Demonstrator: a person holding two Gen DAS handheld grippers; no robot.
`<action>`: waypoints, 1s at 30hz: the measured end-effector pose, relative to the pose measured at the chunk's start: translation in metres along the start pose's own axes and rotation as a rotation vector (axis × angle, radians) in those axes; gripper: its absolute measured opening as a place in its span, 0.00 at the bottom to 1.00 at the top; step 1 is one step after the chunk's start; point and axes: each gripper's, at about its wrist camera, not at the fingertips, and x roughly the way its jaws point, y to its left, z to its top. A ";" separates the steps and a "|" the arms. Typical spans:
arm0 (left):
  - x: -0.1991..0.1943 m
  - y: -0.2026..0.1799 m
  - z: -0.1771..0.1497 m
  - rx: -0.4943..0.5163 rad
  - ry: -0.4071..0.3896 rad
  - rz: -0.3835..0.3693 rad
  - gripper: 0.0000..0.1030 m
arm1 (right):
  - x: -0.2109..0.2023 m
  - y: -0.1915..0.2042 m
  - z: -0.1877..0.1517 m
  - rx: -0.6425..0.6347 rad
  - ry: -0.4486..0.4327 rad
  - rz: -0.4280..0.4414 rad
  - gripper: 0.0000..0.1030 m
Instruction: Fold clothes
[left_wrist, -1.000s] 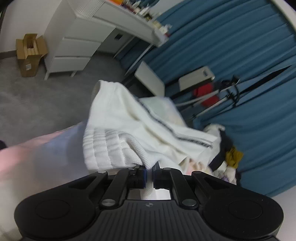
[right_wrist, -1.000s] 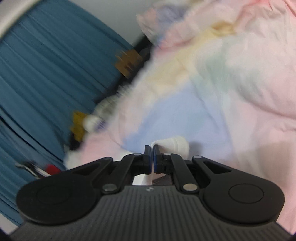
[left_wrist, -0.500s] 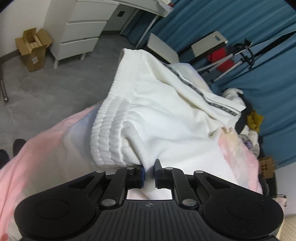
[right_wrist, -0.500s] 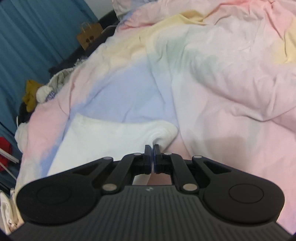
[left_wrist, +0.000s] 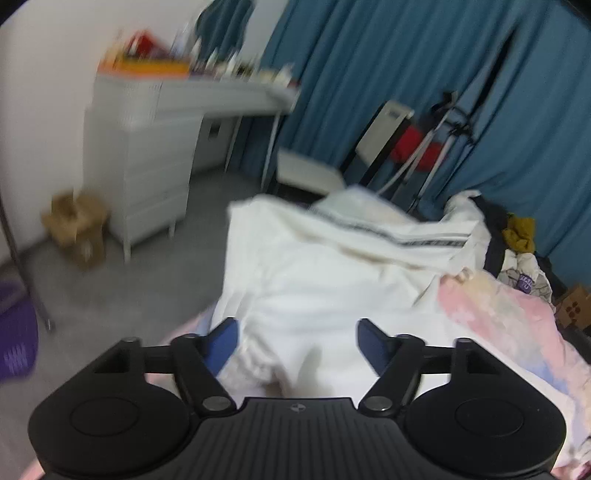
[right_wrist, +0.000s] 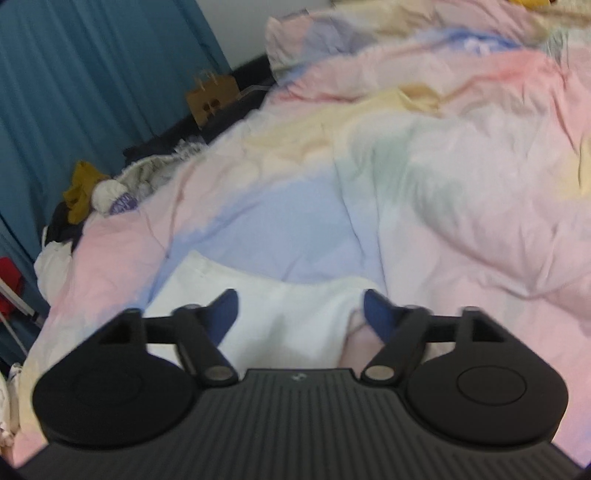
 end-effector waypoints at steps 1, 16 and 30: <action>-0.004 -0.007 0.001 0.021 -0.016 -0.005 0.82 | -0.004 0.004 0.000 -0.022 -0.017 0.001 0.79; 0.011 -0.198 -0.034 0.345 -0.079 -0.149 0.84 | -0.083 0.091 -0.028 -0.379 -0.159 0.432 0.79; 0.100 -0.259 -0.051 0.323 -0.019 -0.204 0.85 | -0.087 0.171 -0.100 -0.538 0.171 0.794 0.64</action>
